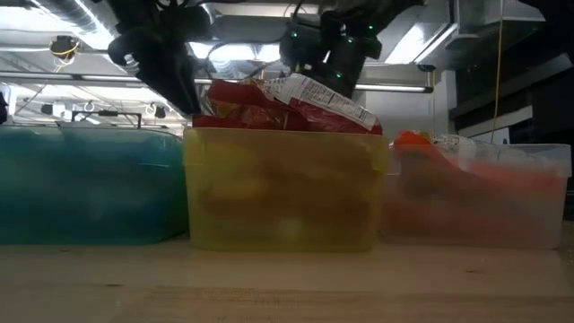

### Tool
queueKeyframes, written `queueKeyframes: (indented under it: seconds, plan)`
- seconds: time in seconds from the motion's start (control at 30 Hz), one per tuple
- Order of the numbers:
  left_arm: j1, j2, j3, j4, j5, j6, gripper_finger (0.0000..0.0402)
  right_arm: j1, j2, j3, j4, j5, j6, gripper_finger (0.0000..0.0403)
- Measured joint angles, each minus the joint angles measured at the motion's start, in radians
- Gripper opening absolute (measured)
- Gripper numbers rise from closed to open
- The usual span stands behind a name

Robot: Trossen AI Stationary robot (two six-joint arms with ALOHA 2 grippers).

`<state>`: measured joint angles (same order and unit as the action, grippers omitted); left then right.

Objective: Sort Maruchan noodles
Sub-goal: Put the blue noodle pack into the green bin

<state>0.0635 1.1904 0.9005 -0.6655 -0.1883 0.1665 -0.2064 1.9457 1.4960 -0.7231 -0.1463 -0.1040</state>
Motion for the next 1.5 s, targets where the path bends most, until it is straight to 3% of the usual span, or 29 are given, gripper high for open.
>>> queueKeyframes:
  seconds: [0.37,0.9,1.0,1.2,1.33,1.5]
  plan:
    - [0.0,0.0,0.0,0.046,0.0,0.0,0.0165,0.076,0.0,-0.162,0.14,0.113,0.02,0.0209]
    - [0.045,0.001,-0.041,0.115,-0.008,0.001,0.0165,-0.023,0.037,-0.115,0.487,0.119,0.02,0.0209]
    - [0.076,0.001,-0.085,0.171,-0.009,-0.005,0.0165,-0.025,0.026,-0.047,0.436,0.092,0.013,0.0209]
    - [0.144,0.001,-0.168,0.257,-0.001,0.024,0.0165,-0.022,-0.02,0.115,0.154,0.085,-0.032,0.0209]
    - [0.176,0.001,-0.187,0.274,0.001,0.062,0.0165,-0.025,-0.061,0.211,-0.039,0.164,-0.031,0.0209]
    - [0.209,0.014,-0.208,0.369,0.124,0.085,0.0165,-0.025,-0.125,0.315,-0.225,0.233,-0.03,0.0209]
